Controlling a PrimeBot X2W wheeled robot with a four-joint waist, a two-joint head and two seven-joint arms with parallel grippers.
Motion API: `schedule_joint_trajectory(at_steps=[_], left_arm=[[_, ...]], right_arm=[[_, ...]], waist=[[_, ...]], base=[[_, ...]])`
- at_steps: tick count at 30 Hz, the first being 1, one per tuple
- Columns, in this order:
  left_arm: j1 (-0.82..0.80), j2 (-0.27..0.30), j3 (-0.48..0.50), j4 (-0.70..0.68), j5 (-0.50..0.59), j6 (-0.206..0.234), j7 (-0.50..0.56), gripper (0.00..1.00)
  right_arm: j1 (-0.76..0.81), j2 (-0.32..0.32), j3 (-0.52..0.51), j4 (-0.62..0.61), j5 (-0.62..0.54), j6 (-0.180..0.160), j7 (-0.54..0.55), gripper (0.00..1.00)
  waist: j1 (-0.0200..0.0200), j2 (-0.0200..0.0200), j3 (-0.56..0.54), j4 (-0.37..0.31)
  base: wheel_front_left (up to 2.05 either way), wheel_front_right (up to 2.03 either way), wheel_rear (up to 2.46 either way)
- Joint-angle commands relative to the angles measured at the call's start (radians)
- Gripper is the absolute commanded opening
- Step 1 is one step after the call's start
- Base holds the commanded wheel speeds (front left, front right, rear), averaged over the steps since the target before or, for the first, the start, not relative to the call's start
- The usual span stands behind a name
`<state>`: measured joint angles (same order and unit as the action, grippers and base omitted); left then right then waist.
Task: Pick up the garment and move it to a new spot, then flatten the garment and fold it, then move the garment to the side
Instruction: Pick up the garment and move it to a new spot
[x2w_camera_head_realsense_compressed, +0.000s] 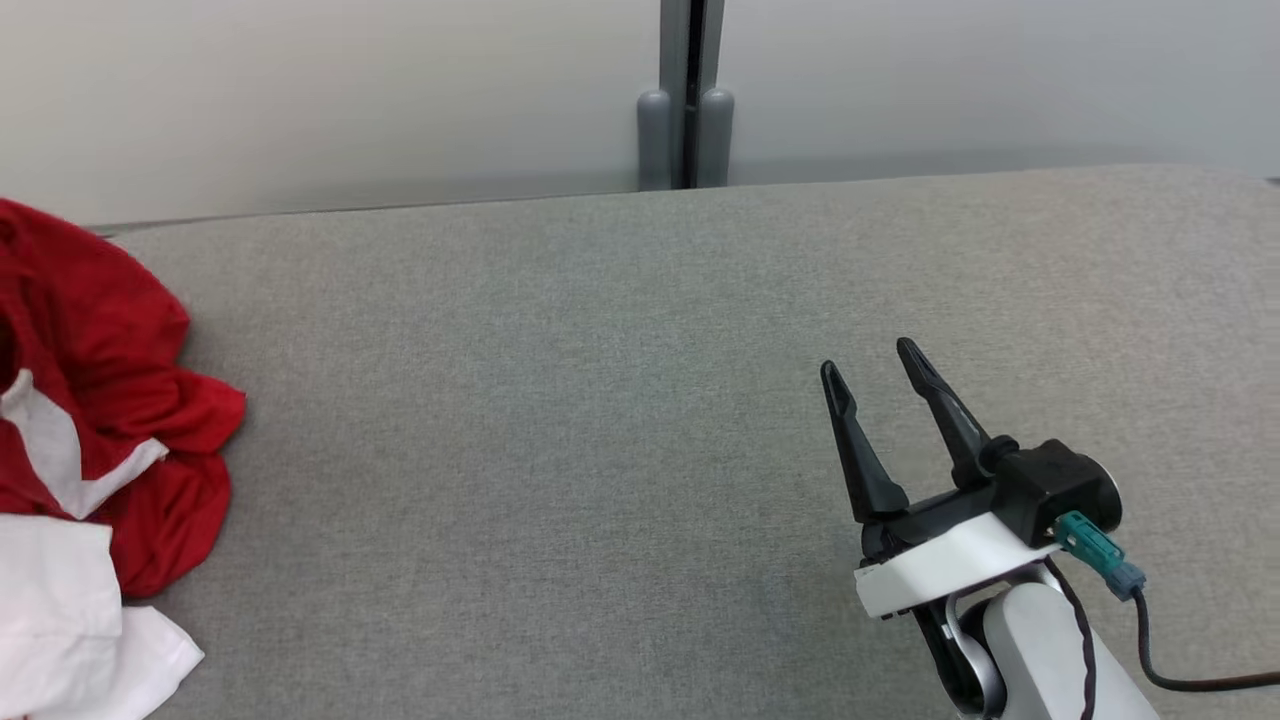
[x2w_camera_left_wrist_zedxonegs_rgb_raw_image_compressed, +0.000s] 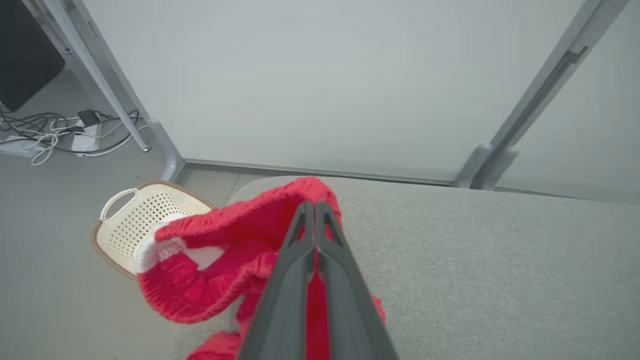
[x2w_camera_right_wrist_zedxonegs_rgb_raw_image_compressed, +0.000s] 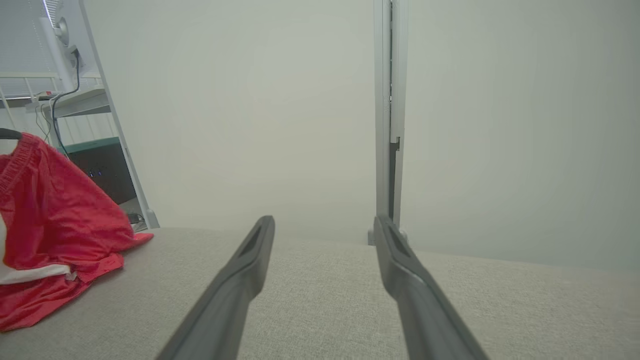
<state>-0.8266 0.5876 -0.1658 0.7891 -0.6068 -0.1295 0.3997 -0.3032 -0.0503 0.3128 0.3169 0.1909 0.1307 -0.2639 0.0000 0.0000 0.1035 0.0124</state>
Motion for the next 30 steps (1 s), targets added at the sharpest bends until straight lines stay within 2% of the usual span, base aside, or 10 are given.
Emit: schedule_joint_trajectory(at_steps=[1,7,11,16,20,25,27,30], left_arm=[[-0.008,0.003,-0.025,-0.044,-0.021,-0.001,0.013,0.0],[0.022,-0.008,-0.108,-0.269,-0.091,-0.001,0.072,0.0],[0.036,-0.036,-0.118,-0.429,-0.126,0.004,0.101,0.0],[0.045,-0.096,-0.097,-0.63,-0.188,0.046,0.118,0.0],[0.112,-0.128,-0.098,-0.736,-0.229,0.088,0.14,0.0],[0.309,-0.153,-0.091,-0.759,-0.242,0.122,0.076,0.0],[0.394,-0.145,-0.096,-0.718,-0.218,0.115,0.023,0.0],[0.488,-0.171,-0.102,-0.612,-0.208,0.09,-0.071,0.0]], right_arm=[[0.016,-0.001,-0.006,-0.001,0.004,0.0,-0.001,1.0],[0.04,-0.001,-0.018,-0.019,0.024,0.0,-0.001,1.0],[0.05,-0.001,-0.038,-0.029,0.025,0.0,-0.001,1.0],[0.054,0.0,-0.077,-0.043,0.014,0.0,-0.001,1.0],[0.054,0.0,-0.11,-0.055,0.005,0.0,-0.001,1.0],[0.052,0.0,-0.124,-0.061,0.002,0.0,-0.001,1.0],[0.049,-0.001,-0.121,-0.06,0.003,0.0,-0.001,1.0],[0.041,0.0,-0.11,-0.055,0.004,0.0,-0.001,1.0]], waist=[[0.0,0.0,-0.038,-0.035],[0.0,0.0,-0.083,-0.118],[0.0,0.0,-0.092,-0.174],[0.0,0.0,-0.071,-0.22],[0.0,0.0,-0.042,-0.231],[0.0,0.0,-0.009,-0.228],[0.0,0.0,0.0,-0.224],[0.0,0.0,0.009,-0.212]], base=[[0.0,0.0,0.0],[0.0,0.0,0.0],[0.0,0.0,0.0],[0.0,0.0,0.0],[0.0,0.0,0.0],[0.0,0.0,0.0],[0.0,0.0,0.0],[0.0,0.0,0.0]])
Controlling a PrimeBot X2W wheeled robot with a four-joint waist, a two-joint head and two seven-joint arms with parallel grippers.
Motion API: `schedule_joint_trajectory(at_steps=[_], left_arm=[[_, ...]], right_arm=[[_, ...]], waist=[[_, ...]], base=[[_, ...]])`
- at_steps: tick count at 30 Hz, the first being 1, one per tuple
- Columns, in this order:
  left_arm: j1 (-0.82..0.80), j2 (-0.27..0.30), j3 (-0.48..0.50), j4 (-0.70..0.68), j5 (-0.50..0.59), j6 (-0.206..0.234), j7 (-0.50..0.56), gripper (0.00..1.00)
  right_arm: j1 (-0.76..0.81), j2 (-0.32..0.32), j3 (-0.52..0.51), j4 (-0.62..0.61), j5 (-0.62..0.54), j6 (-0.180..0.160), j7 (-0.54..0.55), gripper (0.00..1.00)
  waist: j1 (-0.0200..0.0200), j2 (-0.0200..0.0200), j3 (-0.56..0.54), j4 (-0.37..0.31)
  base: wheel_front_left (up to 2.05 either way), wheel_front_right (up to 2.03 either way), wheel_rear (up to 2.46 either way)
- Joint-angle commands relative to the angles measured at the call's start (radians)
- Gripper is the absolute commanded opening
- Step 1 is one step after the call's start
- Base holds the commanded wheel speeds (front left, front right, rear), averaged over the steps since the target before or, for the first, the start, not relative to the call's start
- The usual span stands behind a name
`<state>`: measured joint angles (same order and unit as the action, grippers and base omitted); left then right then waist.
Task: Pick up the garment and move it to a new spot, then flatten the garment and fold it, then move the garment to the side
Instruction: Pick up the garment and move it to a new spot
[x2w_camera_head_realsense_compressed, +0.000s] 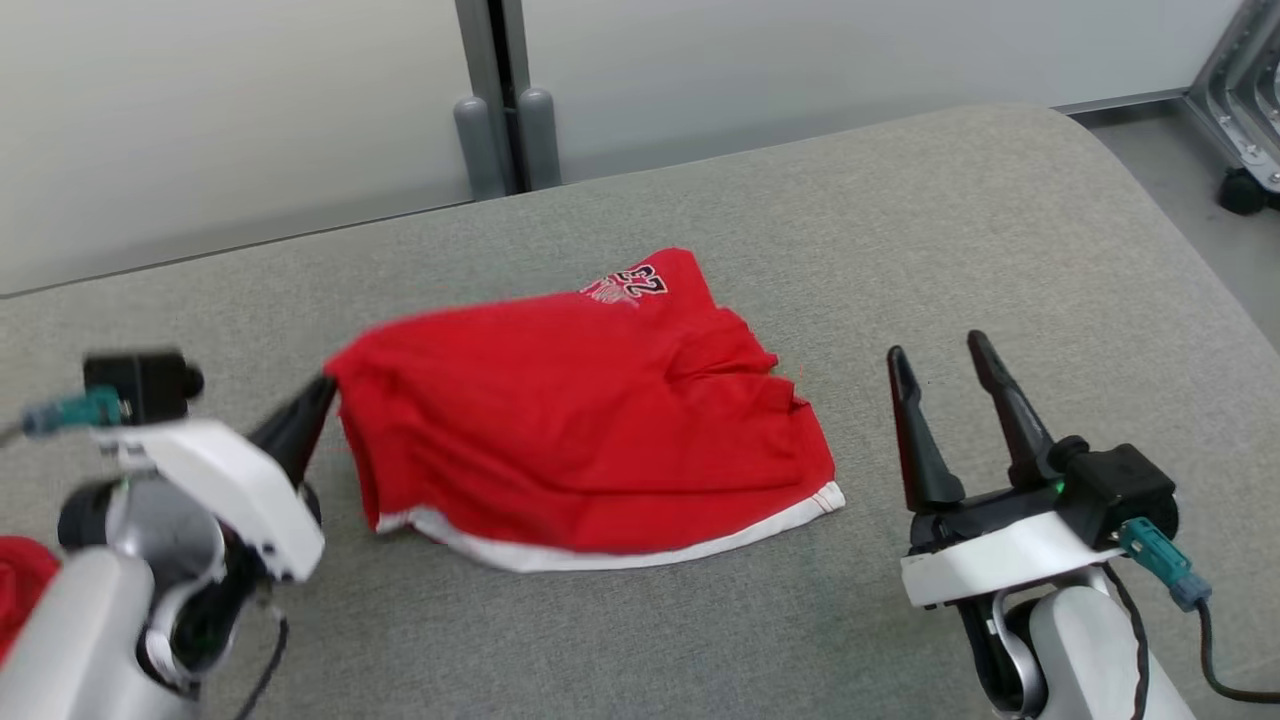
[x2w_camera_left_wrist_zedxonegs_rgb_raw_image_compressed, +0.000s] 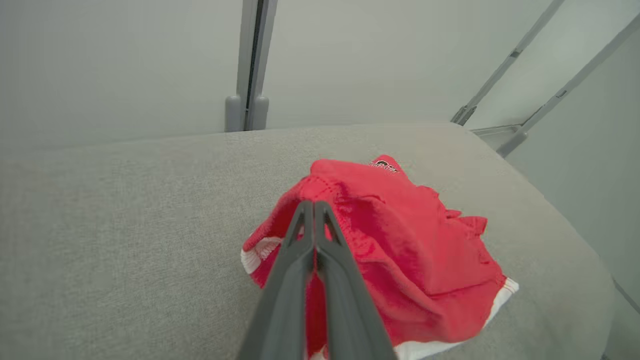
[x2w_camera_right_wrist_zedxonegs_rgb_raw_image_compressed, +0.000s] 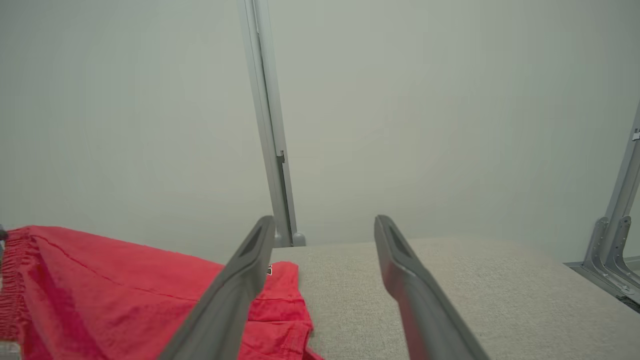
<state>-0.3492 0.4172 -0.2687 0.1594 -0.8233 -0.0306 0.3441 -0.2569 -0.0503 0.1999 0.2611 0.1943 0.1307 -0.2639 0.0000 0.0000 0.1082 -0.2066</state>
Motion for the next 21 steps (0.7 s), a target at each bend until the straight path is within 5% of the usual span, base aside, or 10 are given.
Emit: schedule_joint_trajectory(at_steps=[1,3,4,10,15,21], left_arm=[[0.026,-0.004,-0.002,0.063,0.021,-0.018,-0.053,0.0],[0.036,-0.009,-0.001,0.105,0.033,-0.022,-0.095,0.07],[0.045,-0.015,-0.004,0.149,0.05,-0.027,-0.135,0.99],[0.045,-0.07,0.002,0.32,0.086,-0.058,-0.365,1.0],[0.07,-0.085,-0.003,0.321,0.121,-0.07,-0.52,1.0],[0.15,-0.067,0.034,0.169,0.212,0.018,-0.601,1.0]], right_arm=[[-0.009,-0.001,0.007,0.004,-0.002,0.0,-0.001,1.0],[-0.012,-0.001,0.012,0.005,-0.004,0.0,-0.001,1.0],[-0.014,-0.001,0.017,0.007,-0.005,0.0,-0.001,1.0],[-0.012,-0.001,0.022,0.018,-0.013,0.0,-0.001,1.0],[0.014,-0.001,0.012,0.021,-0.02,0.0,-0.001,1.0],[0.047,-0.014,-0.028,-0.01,-0.017,0.0,-0.001,1.0]], waist=[[0.0,0.0,0.005,0.011],[0.0,0.0,0.006,0.015],[0.0,0.0,0.005,0.018],[0.0,0.0,-0.012,0.045],[0.0,0.0,-0.037,0.065],[0.0,0.0,-0.071,0.083]], base=[[0.0,0.0,0.0],[0.0,0.0,0.0],[0.0,0.0,0.0],[0.0,0.0,0.0],[0.0,0.0,0.0],[0.0,0.0,0.0]])
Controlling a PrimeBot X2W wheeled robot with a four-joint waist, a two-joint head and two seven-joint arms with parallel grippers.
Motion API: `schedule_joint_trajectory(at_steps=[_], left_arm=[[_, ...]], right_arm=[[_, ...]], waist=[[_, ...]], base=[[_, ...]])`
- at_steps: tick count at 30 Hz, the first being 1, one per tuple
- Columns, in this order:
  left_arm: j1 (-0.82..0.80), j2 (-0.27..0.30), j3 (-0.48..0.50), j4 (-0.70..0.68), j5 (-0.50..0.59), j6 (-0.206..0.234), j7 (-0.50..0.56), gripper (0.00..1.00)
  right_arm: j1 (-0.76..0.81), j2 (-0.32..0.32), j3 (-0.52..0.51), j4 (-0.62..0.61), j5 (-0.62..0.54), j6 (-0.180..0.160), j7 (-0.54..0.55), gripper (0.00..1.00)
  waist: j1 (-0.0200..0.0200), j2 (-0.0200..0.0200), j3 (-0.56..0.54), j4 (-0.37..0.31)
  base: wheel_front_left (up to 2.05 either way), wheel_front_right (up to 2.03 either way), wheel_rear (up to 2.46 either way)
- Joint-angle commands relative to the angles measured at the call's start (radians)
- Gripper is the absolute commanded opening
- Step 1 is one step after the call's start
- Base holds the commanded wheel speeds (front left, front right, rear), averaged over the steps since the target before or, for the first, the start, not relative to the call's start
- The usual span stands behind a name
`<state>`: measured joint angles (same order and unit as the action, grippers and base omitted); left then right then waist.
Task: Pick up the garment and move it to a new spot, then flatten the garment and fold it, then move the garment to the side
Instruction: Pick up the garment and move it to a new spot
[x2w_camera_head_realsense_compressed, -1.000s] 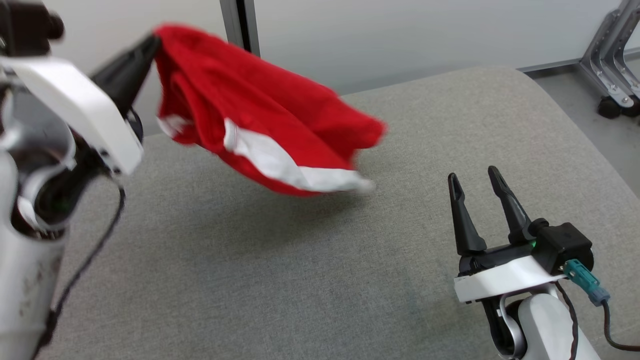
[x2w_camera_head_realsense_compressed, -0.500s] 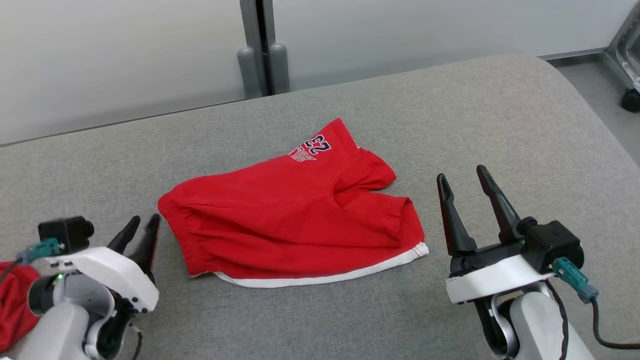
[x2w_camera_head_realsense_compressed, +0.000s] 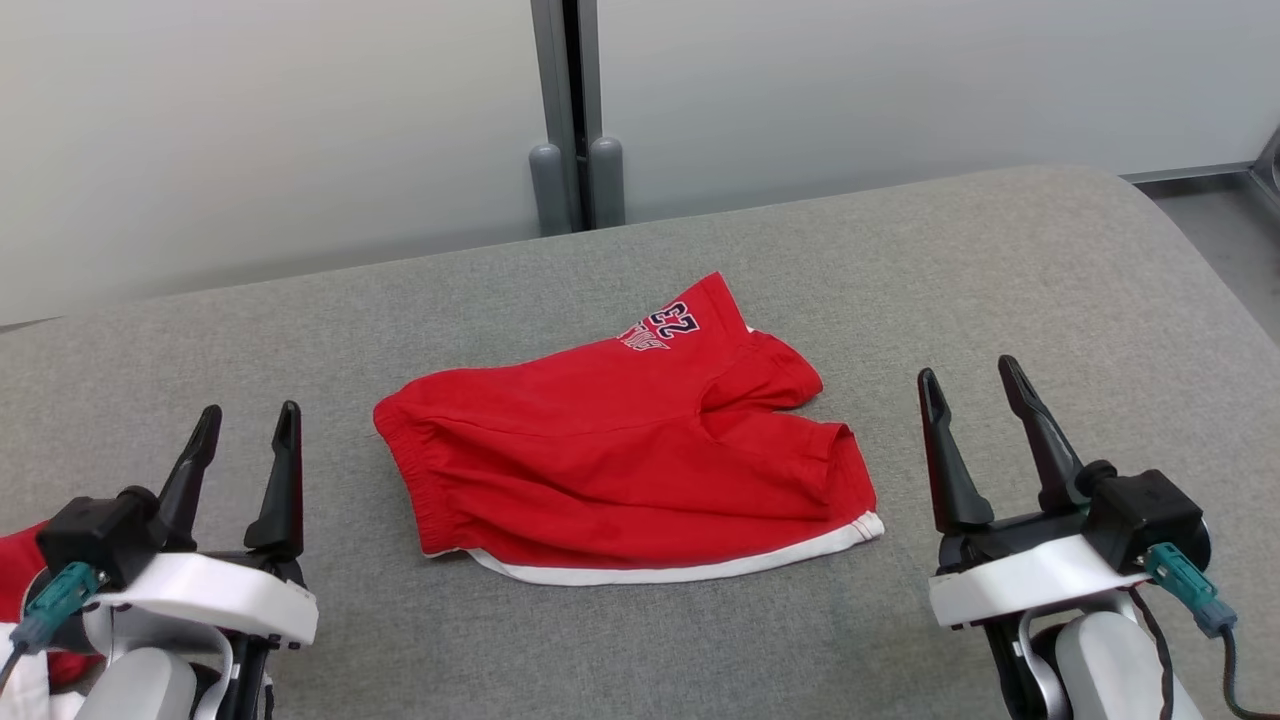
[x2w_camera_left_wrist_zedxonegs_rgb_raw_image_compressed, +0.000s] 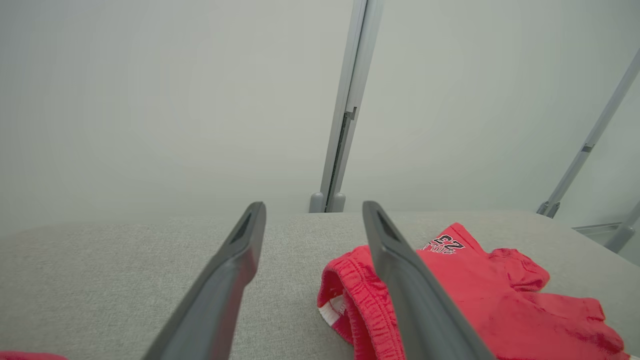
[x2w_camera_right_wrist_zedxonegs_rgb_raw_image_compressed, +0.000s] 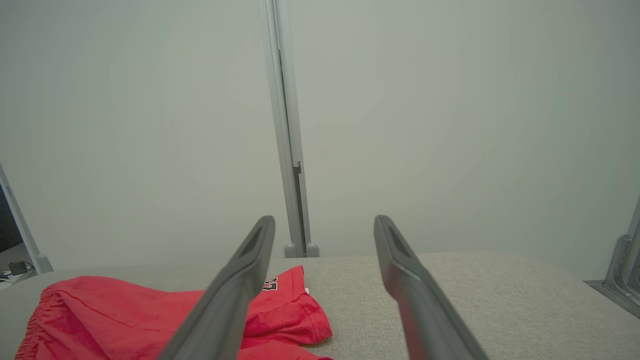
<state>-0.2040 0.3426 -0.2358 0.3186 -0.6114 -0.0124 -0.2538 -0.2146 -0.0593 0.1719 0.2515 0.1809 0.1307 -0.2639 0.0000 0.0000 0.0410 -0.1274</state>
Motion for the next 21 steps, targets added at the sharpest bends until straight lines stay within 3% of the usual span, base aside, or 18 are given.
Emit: schedule_joint_trajectory(at_steps=[1,5,10,21], left_arm=[[0.024,0.009,0.011,-0.027,0.016,0.017,-0.005,1.0],[0.119,0.009,0.053,-0.181,0.077,0.079,-0.012,1.0],[0.226,-0.024,0.103,-0.312,0.123,0.113,-0.012,1.0],[0.318,-0.116,0.121,-0.346,0.2,0.071,-0.012,1.0]], right_arm=[[0.01,-0.007,-0.004,-0.005,-0.002,0.0,-0.001,1.0],[0.037,-0.01,-0.031,-0.03,0.0,0.0,-0.001,1.0],[0.078,-0.007,-0.063,-0.064,0.005,0.0,-0.001,1.0],[0.122,0.002,-0.078,-0.07,-0.002,0.0,-0.001,1.0]], waist=[[0.0,0.0,-0.008,0.006],[0.0,0.0,-0.017,0.017],[0.0,0.0,-0.022,0.032],[0.0,0.0,-0.039,0.041]], base=[[0.0,0.0,0.0],[0.0,0.0,0.0],[0.0,0.0,0.0],[0.0,0.0,0.0]])
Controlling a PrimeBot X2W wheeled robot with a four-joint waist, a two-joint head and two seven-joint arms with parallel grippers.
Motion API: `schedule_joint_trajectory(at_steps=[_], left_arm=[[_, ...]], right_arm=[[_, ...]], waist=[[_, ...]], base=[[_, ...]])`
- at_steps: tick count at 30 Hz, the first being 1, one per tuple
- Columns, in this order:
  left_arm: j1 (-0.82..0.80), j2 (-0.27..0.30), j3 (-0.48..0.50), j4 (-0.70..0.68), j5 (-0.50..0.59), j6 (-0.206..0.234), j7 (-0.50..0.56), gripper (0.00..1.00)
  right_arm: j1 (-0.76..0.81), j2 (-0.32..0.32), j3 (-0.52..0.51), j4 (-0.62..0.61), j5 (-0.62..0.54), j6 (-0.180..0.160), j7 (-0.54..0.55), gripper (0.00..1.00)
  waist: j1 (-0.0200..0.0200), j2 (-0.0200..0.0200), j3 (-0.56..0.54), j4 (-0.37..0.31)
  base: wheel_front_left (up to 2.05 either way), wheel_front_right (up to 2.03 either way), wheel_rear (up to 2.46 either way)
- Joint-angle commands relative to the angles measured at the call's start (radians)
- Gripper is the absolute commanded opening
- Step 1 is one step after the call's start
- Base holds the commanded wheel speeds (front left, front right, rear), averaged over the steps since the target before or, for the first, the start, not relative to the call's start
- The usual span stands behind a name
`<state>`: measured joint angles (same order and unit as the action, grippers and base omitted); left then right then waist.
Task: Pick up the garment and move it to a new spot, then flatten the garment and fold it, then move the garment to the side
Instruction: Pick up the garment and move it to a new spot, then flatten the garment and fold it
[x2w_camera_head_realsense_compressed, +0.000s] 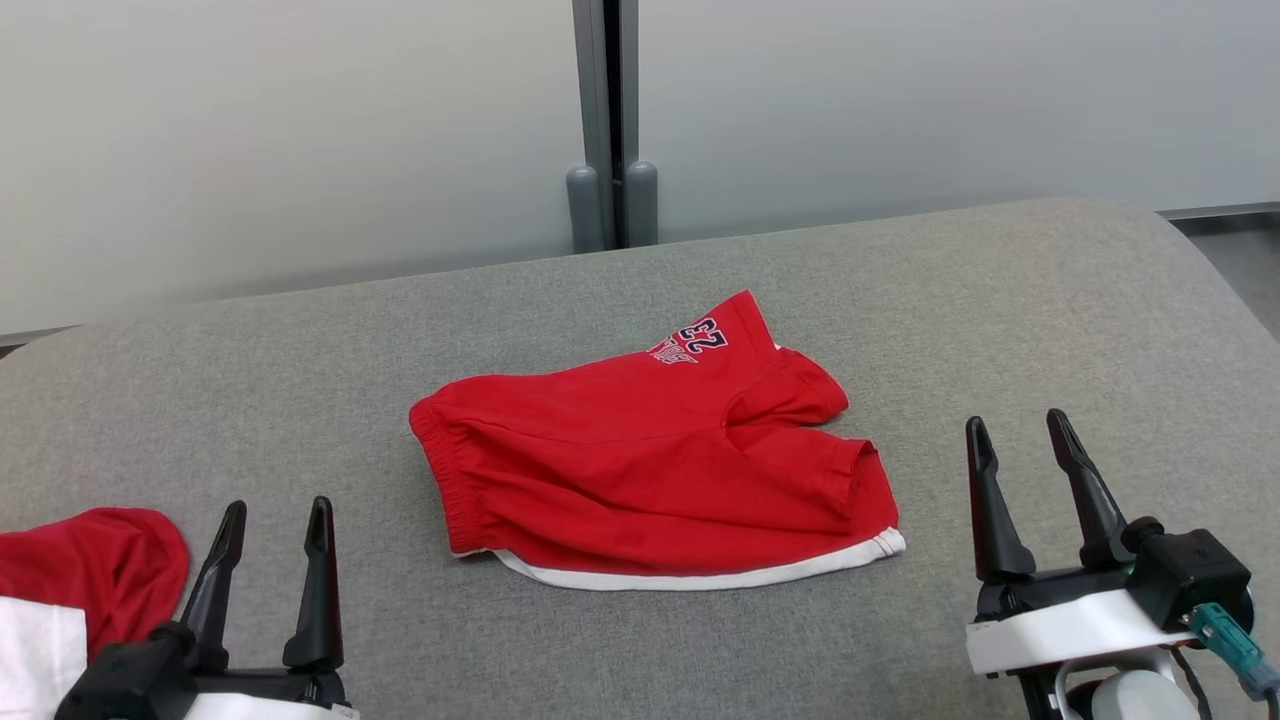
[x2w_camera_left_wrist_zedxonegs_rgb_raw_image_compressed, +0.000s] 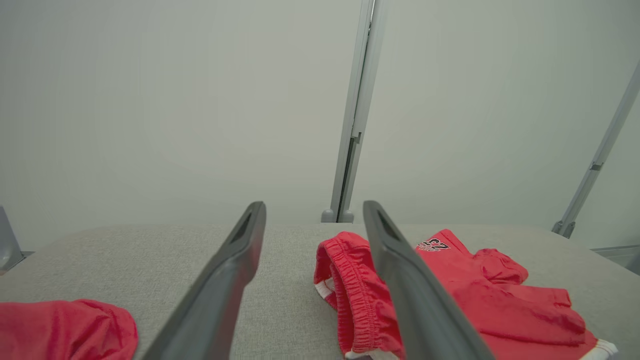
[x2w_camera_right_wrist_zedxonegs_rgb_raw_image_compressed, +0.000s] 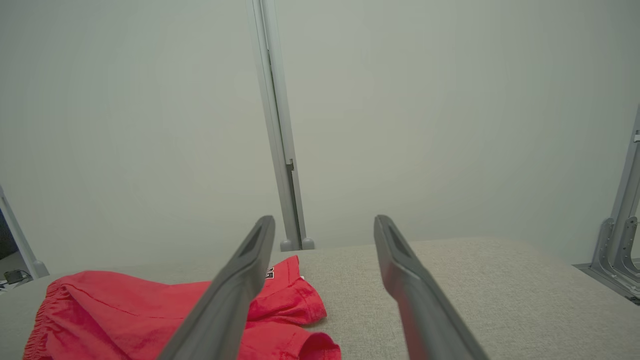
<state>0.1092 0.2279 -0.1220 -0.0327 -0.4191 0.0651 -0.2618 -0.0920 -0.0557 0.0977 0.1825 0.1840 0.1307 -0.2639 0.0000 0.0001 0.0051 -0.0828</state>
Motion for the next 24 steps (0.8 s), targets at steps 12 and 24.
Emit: schedule_joint_trajectory(at_steps=[12,24], left_arm=[[0.001,-0.011,0.029,0.028,0.033,-0.029,-0.004,1.0],[-0.009,0.021,-0.033,0.08,-0.039,-0.086,0.215,1.0]], right_arm=[[-0.005,0.0,-0.003,0.014,-0.006,0.0,-0.001,1.0],[-0.049,-0.02,-0.003,0.138,0.006,0.0,0.12,1.0]], waist=[[0.0,-0.0001,-0.012,-0.016],[0.0,-0.0001,0.026,-0.012]], base=[[0.0,0.0,0.0],[0.0,0.0,0.0]])
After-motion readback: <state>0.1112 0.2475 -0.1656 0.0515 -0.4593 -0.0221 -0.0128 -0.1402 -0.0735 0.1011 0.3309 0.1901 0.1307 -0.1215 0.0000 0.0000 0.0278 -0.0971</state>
